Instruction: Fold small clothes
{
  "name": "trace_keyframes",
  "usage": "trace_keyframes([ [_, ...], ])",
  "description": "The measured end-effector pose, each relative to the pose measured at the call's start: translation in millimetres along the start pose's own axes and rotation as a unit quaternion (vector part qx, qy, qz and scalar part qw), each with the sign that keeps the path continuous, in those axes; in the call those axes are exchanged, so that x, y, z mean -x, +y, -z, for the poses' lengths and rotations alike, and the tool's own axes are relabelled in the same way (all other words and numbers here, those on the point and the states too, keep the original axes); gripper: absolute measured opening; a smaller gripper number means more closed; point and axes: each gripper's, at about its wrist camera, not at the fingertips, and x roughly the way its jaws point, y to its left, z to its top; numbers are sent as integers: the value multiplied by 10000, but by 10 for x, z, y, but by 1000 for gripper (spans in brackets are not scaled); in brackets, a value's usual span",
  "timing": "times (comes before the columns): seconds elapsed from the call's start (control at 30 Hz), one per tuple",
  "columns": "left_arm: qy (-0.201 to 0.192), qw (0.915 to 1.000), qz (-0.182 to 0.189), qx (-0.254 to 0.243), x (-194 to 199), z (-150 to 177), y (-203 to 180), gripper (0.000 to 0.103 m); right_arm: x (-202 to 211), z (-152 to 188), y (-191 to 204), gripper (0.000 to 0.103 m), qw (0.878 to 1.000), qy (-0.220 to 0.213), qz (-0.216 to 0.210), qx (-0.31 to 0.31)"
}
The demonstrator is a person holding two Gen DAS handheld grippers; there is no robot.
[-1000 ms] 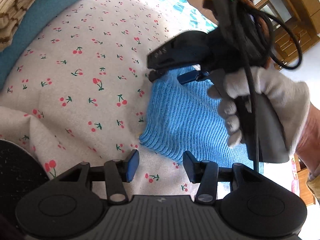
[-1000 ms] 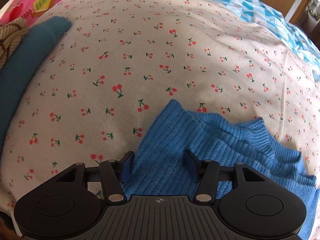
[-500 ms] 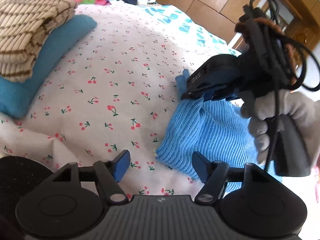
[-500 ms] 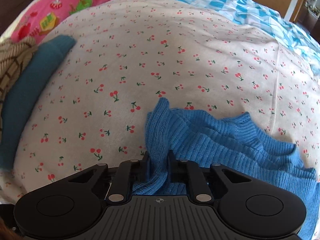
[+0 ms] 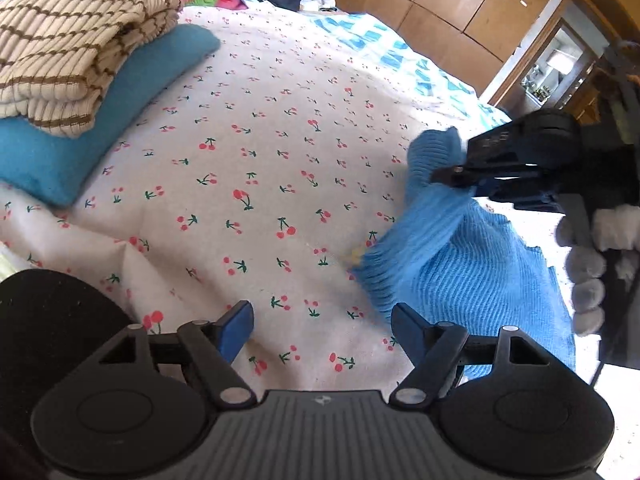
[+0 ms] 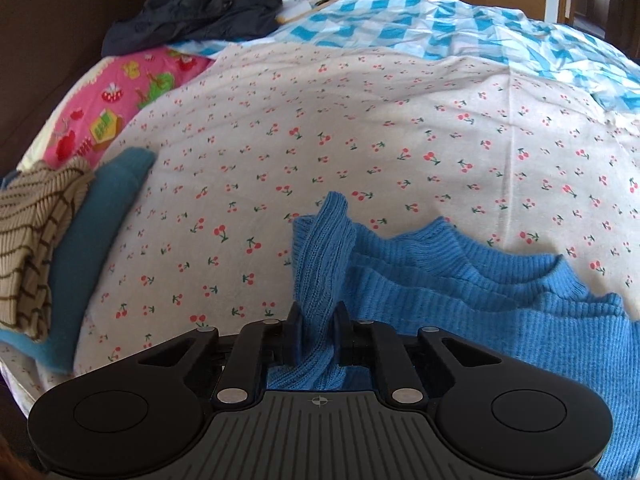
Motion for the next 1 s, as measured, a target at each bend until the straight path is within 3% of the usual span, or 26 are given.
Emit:
trace_keyframes([
  [0.1,23,9999,-97,-50,-87,-28,-62,81,89,11,-122,12,9998,-56,-84,-155],
  [0.2,-102,9999,-116,1,-166,-79,-161,89,137,38,-198,12,9996,-73,-121,-255],
  [0.3,-375,9985,-144,-371,-207,-74,-336,89,163,50,-278,12,9991,-95,-121,-392],
  [0.37,-430,9972,35,-614,-197,-79,-420,82,180,63,-341,12,9985,-98,-146,-512],
  [0.47,-495,9949,204,-860,-150,-70,-422,81,195,79,-419,12,9978,-82,-160,-643],
  [0.6,-389,9959,521,-634,-71,-66,-315,81,189,73,-521,12,9954,-108,-252,-917],
  [0.67,-526,9951,615,-574,-36,-69,-320,86,185,73,-531,12,9949,-116,-295,-954],
  [0.83,-650,9942,306,-797,-217,-88,-523,89,217,73,-522,12,9956,-111,-335,-864],
  [0.9,-623,9924,241,-1031,-311,-111,-621,69,212,73,-540,12,9954,-81,-314,-899],
  [0.93,-544,9915,401,-1110,-345,-129,-637,51,203,73,-544,12,9954,-55,-296,-914],
  [0.97,-431,9912,604,-1095,-375,-144,-641,41,193,77,-544,12,9955,-27,-274,-911],
  [1.0,-355,9912,739,-1041,-391,-140,-636,37,177,78,-543,12,9956,7,-259,-902],
])
